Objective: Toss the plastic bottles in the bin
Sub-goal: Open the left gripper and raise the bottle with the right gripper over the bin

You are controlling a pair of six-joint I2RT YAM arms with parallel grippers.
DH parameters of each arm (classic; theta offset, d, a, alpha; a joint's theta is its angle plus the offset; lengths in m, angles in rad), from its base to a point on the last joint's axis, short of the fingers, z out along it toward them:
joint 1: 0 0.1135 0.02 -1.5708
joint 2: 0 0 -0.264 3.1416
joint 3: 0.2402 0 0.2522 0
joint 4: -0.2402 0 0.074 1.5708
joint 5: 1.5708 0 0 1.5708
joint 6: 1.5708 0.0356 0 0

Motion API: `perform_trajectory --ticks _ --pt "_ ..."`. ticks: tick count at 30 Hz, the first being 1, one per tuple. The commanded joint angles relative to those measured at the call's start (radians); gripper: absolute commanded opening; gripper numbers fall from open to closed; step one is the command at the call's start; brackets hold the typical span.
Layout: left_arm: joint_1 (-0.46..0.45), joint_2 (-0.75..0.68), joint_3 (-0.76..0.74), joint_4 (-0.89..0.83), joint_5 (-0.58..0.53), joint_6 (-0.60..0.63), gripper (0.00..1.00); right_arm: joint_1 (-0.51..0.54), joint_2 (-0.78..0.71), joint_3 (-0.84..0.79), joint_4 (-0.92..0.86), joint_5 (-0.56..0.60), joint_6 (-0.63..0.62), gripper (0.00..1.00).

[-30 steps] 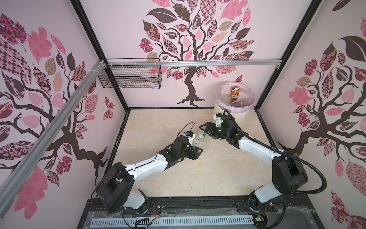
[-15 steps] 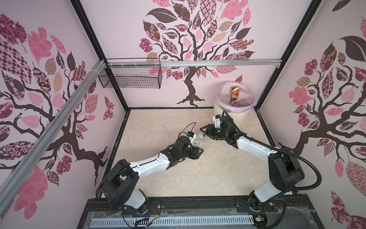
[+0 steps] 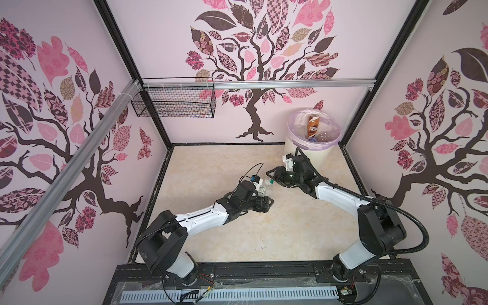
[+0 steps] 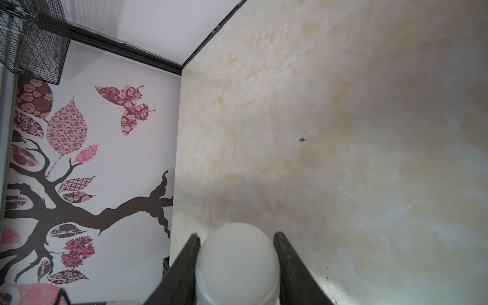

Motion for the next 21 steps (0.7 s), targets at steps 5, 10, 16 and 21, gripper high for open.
perform_trajectory --ticks 5,10,16,21 --pt "0.001 -0.063 0.064 -0.067 -0.048 0.035 0.98 -0.009 -0.054 0.129 -0.159 0.095 -0.138 0.23" --pt "0.024 -0.140 0.102 -0.118 -0.065 0.043 0.98 -0.051 -0.106 0.281 -0.301 0.204 -0.246 0.23" --pt "0.069 -0.188 0.257 -0.188 -0.034 0.053 0.98 -0.165 -0.126 0.628 -0.456 0.333 -0.331 0.22" --pt "0.090 -0.143 0.454 -0.248 -0.007 0.096 0.98 -0.265 -0.087 1.017 -0.557 0.488 -0.416 0.22"
